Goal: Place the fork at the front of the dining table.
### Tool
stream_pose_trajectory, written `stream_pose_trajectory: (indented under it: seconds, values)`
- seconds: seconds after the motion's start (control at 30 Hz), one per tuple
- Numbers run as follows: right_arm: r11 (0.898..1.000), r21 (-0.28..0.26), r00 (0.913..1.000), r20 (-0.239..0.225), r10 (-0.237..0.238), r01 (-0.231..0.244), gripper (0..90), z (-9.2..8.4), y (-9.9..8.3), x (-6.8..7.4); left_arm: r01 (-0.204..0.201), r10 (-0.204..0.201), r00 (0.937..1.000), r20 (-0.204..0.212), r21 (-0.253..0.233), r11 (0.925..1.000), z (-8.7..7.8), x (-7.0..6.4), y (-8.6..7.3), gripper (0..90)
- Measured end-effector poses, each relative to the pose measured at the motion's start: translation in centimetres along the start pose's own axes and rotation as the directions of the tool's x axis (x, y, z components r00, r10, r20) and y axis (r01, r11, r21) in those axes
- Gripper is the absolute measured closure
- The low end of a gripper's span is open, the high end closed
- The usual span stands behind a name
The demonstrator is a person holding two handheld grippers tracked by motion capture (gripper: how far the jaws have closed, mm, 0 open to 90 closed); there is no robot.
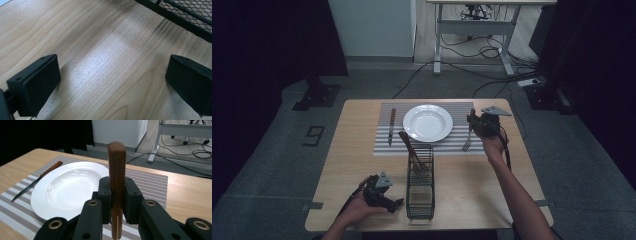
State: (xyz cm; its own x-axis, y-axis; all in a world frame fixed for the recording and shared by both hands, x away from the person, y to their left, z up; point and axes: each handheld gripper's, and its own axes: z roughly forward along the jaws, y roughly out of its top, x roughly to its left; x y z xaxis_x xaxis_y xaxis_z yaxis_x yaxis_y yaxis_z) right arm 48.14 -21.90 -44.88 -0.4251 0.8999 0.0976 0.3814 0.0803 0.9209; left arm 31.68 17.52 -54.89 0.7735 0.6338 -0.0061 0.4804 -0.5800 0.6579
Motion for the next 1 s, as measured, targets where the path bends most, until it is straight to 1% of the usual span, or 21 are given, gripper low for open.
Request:
stream_pose_trajectory:
  seconds: [0.07, 0.13, 0.27, 0.3, 0.37, 0.47, 0.53, 0.57, 0.67, 0.9, 0.97, 1.0]
  values:
    - [1.000, 0.000, 1.0000, 0.001, 0.007, -0.007, 78.5, 0.0, -0.2, -0.1, 0.000, 0.000, 1.0000, 0.001, 0.000, 1.0000, 0.0, 0.0, 0.0, 0.0]
    - [1.000, 0.000, 1.0000, -0.003, 0.001, -0.001, 78.4, 0.0, -0.4, 0.1, 0.000, 0.000, 1.0000, 0.001, 0.000, 1.0000, 0.0, 0.0, 0.0, 0.0]
    - [1.000, 0.020, 0.9999, -0.007, -0.008, 0.009, 78.1, 0.2, -0.7, 0.2, 0.000, 0.000, 1.0000, 0.001, 0.000, 1.0000, 0.0, 0.0, 0.0, 0.0]
    - [0.999, 0.042, 0.9999, -0.014, -0.006, 0.006, 77.8, 0.5, -0.9, 0.3, 0.000, 0.000, 1.0000, 0.001, 0.000, 1.0000, 0.0, 0.0, 0.0, 0.0]
    - [0.998, 0.054, 0.9998, -0.018, -0.011, 0.012, 77.6, 0.7, -1.1, 0.4, 0.000, 0.000, 1.0000, 0.001, 0.000, 1.0000, 0.0, 0.0, 0.0, 0.0]
    - [0.998, 0.064, 0.9994, -0.021, -0.029, 0.030, 77.5, 1.0, -1.2, 0.6, 0.000, 0.000, 1.0000, 0.001, 0.000, 1.0000, 0.0, 0.0, 0.0, 0.0]
    - [0.997, 0.063, 0.9992, -0.025, -0.031, 0.033, 77.2, 1.1, -1.4, 0.8, 0.000, 0.000, 1.0000, 0.001, 0.000, 1.0000, 0.0, 0.0, 0.0, 0.0]
    - [0.998, 0.057, 0.9991, -0.022, -0.035, 0.036, 77.3, 1.1, -1.5, 0.9, 0.000, 0.000, 1.0000, 0.001, 0.000, 1.0000, 0.0, 0.0, 0.0, 0.0]
    - [0.997, 0.069, 0.9990, -0.019, -0.040, 0.041, 77.3, 1.3, -1.8, 0.9, 0.000, 0.000, 1.0000, 0.001, 0.000, 1.0000, 0.0, 0.0, 0.0, 0.0]
    - [0.996, 0.087, 0.9993, -0.009, -0.035, 0.036, 77.9, 1.8, -2.2, 0.6, -0.001, 0.001, 1.0000, 0.001, 0.000, 1.0000, 0.0, 0.0, 0.0, 0.0]
    - [0.995, 0.088, 0.9992, 0.003, -0.041, 0.040, 78.6, 1.9, -2.3, 0.7, -0.001, 0.001, 1.0000, 0.001, 0.000, 1.0000, 0.0, 0.0, 0.0, 0.0]
    - [0.995, 0.087, 0.9987, 0.020, -0.046, 0.044, 78.9, 2.0, -2.3, 0.7, -0.001, 0.001, 1.0000, 0.002, 0.000, 1.0000, 0.0, 0.0, 0.0, 0.0]
